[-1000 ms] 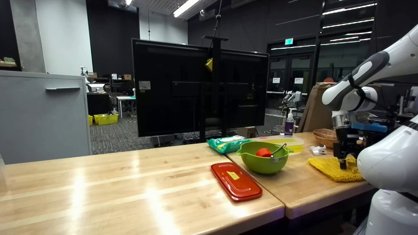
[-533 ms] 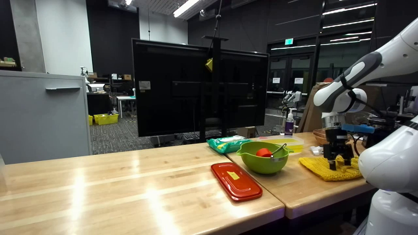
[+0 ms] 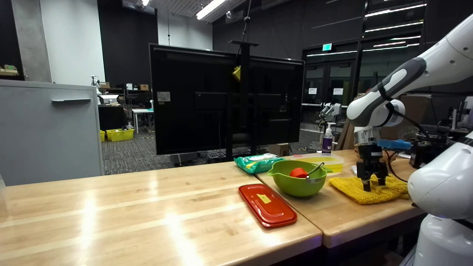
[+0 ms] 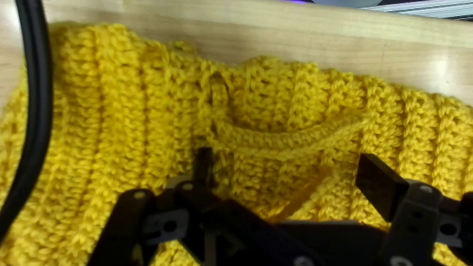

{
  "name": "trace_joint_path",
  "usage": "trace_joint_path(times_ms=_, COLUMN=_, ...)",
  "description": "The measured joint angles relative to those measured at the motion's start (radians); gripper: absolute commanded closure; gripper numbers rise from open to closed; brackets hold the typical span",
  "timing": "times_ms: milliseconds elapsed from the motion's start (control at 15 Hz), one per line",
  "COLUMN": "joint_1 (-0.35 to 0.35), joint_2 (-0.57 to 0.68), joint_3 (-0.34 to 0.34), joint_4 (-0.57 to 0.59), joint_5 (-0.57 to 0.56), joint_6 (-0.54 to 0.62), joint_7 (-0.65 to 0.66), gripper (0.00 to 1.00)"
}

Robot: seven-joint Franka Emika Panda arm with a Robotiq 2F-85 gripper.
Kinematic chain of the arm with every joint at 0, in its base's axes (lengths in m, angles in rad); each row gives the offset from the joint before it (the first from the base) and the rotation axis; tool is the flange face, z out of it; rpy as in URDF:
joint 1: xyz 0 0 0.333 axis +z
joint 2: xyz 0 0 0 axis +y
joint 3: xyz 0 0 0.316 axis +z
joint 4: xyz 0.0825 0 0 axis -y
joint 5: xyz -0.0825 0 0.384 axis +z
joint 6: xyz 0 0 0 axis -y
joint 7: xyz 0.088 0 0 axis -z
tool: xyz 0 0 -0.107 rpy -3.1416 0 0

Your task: Move the yellow cloth to the right, then unfold it

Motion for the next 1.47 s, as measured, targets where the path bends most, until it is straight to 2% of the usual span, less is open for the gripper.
trace_joint_path(times_ms=800, joint_1=0.032, joint_2=-0.143, joint_3=0.109, joint_4=0.007, joint_5=-0.008, joint_6=-0.036, joint_7=0.016, gripper=0.00)
trace_joint_path(times_ms=1467, joint_1=0.126, joint_2=-0.273, joint_3=0.200, joint_4=0.009, joint_5=-0.006, joint_6=-0.108, joint_7=0.084, gripper=0.00)
